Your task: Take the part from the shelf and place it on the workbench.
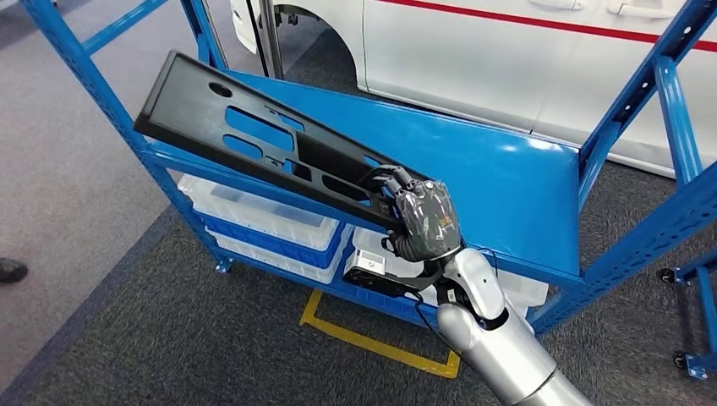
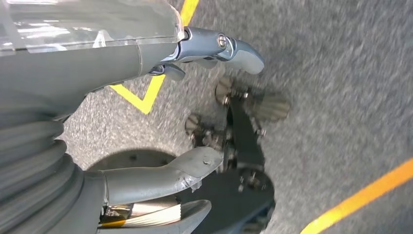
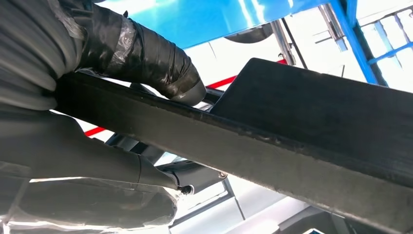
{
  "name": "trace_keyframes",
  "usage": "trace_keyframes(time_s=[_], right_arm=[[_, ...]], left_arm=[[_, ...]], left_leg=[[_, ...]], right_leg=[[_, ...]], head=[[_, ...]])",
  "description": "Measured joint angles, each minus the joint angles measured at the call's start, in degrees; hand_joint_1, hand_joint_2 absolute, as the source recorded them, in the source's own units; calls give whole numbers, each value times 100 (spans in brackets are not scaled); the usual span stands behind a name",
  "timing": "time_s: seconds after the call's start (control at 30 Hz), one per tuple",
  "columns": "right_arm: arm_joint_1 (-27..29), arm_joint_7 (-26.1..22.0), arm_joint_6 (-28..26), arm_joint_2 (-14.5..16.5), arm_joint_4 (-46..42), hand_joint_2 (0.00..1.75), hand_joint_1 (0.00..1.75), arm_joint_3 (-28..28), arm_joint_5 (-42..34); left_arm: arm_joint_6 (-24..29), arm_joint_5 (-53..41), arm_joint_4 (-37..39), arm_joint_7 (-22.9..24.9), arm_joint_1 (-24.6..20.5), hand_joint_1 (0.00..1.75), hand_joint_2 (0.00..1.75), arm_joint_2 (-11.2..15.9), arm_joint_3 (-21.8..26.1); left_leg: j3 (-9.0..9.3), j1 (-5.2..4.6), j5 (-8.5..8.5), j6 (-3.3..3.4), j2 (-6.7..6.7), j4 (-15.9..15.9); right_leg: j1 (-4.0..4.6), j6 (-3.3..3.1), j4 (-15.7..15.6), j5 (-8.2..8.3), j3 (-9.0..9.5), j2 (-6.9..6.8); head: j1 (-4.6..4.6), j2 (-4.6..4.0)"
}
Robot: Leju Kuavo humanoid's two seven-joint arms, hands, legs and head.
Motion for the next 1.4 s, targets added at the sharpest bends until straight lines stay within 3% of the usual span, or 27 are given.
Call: trace_keyframes(time_s=[0.1,0.13,0.17,0.2,0.23,0.27,0.33,0.37,0.43,0.5,0.6,0.63,0.67,0.7,0.73,0.83,0.87,0.93,0.97,1.03,1.1,1.17,1.2,1.23,1.3,1.37,1.4], right_arm=[[32,-12,12,19,-56,175,175,1,-92],[51,-19,24,20,-80,175,175,2,-130],[75,-28,38,20,-105,175,175,2,-159],[99,-36,52,20,-135,175,175,2,-183],[121,-44,63,20,-170,175,175,2,-203],[137,-52,76,20,-206,175,175,2,-216],[158,-66,101,18,-272,175,175,2,-237],[163,-74,113,16,-298,175,175,3,-246],[170,-92,135,13,-339,175,175,7,-264],[172,-102,148,14,-374,175,175,14,-279],[190,-102,155,10,-408,175,175,26,-290],[203,-102,157,8,-410,175,175,29,-290],[216,-102,159,8,-410,175,175,33,-290],[226,-102,160,7,-410,175,175,38,-290],[231,-102,159,7,-412,175,175,43,-290],[229,-102,158,7,-435,175,175,51,-290],[228,-102,158,5,-444,175,175,52,-290],[227,-107,157,1,-454,175,175,54,-292],[229,-113,156,1,-454,175,175,55,-297],[227,-130,156,2,-462,175,175,57,-309],[234,-135,166,3,-481,175,175,62,-315],[255,-133,197,3,-509,175,175,85,-325],[268,-131,215,3,-532,175,175,103,-331],[281,-127,231,3,-564,175,175,120,-337],[305,-119,243,2,-648,175,175,147,-351],[319,-114,266,1,-733,175,175,173,-368],[322,-107,298,11,-768,175,175,206,-367]], left_arm=[[-10,15,2,-15,-1,0,175,-3,-1],[-8,24,2,-15,-2,0,175,-3,-1],[-9,33,3,-18,-1,0,175,-3,0],[-13,42,4,-26,1,0,175,-2,1],[-21,54,5,-39,0,0,175,-1,5],[-36,73,5,-54,-7,0,175,0,13],[-79,106,6,-81,-32,0,175,3,38],[-105,116,6,-89,-43,0,175,4,49],[-143,121,6,-100,-39,0,175,8,56],[-164,122,7,-107,-23,0,175,7,58],[-181,123,10,-108,6,0,175,5,63],[-182,123,11,-108,15,0,175,6,65],[-182,123,11,-109,21,0,175,6,67],[-182,124,12,-109,27,0,175,6,68],[-182,125,13,-109,32,0,175,6,69],[-186,127,13,-112,28,0,175,-16,71],[-187,131,14,-112,25,0,175,-25,72],[-188,144,16,-109,39,0,175,-24,75],[-188,149,19,-106,55,0,175,-25,76],[-190,157,23,-94,70,0,175,-23,78],[-191,165,24,-78,59,0,175,-20,79],[-195,170,25,-56,60,0,175,-13,80],[-198,171,28,-40,68,0,175,-7,80],[-204,171,31,-23,79,0,175,0,80],[-223,168,40,-4,88,0,175,15,79],[-277,169,44,-15,80,0,175,37,79],[-323,182,46,-29,85,0,175,56,80]], left_leg=[[-199,26,-815,-80,-12,891],[-219,35,-920,-99,-11,1188],[-179,43,-890,-114,-10,1356],[-56,52,-741,-124,-5,1343],[155,59,-559,-129,19,1146],[417,60,-483,-131,92,806],[898,15,-577,-78,247,73],[1007,-10,-674,-29,284,-145],[1011,-32,-657,104,203,-267],[966,-26,-547,214,109,-304],[823,-32,-396,310,-16,-304],[771,-41,-362,319,-67,-292],[724,-51,-336,322,-127,-277],[688,-62,-319,320,-195,-258],[666,-73,-309,316,-262,-241],[599,-72,-280,273,-440,-197],[564,-54,-261,240,-493,-189],[507,-35,-222,165,-599,-190],[483,-37,-234,134,-581,-169],[342,-48,-422,73,-385,109],[37,-16,-765,8,-159,761],[-199,29,-925,-55,-88,1276],[-177,50,-853,-80,-66,1259],[-49,70,-695,-99,-32,1034],[356,67,-369,-121,166,286],[554,29,-261,-54,303,-142],[549,5,-273,-5,292,-178]], right_leg=[[-6,-72,-1,204,-233,-25],[-3,-66,11,268,-323,-28],[-3,-60,25,324,-417,-36],[-6,-48,46,375,-513,-54],[-11,-31,71,419,-603,-76],[-11,-7,98,454,-675,-104],[0,60,140,520,-747,-169],[5,96,141,551,-748,-213],[1,173,117,609,-735,-318],[-19,232,254,470,-794,-267],[-25,251,1200,-192,-1135,-40],[-21,247,1502,-332,-1226,-13],[-17,238,1642,-368,-1236,0],[-13,218,1568,-298,-1142,14],[-5,186,1283,-147,-947,48],[17,43,276,166,-367,357],[25,17,142,169,-309,418],[26,12,58,180,-292,343],[11,7,17,199,-276,276],[-35,-12,-73,239,-236,130],[-38,-22,-93,250,-230,-17],[-42,-18,-78,247,-244,-163],[-48,-9,-67,242,-251,-234],[-58,5,-52,232,-255,-301],[-62,60,-14,200,-254,-422],[-34,127,13,179,-252,-525],[-14,157,13,180,-248,-575]], head=[[-2,0],[-2,-1],[-2,-1],[-2,-1],[-3,0],[-3,0],[-2,-1],[0,-1],[4,0],[5,0],[8,-1],[8,-1],[8,-1],[8,-1],[8,0],[5,-1],[5,-1],[9,0],[6,0],[-2,-1],[-10,-1],[-12,0],[-12,0],[-12,0],[-14,-1],[-8,-1],[-5,0]])
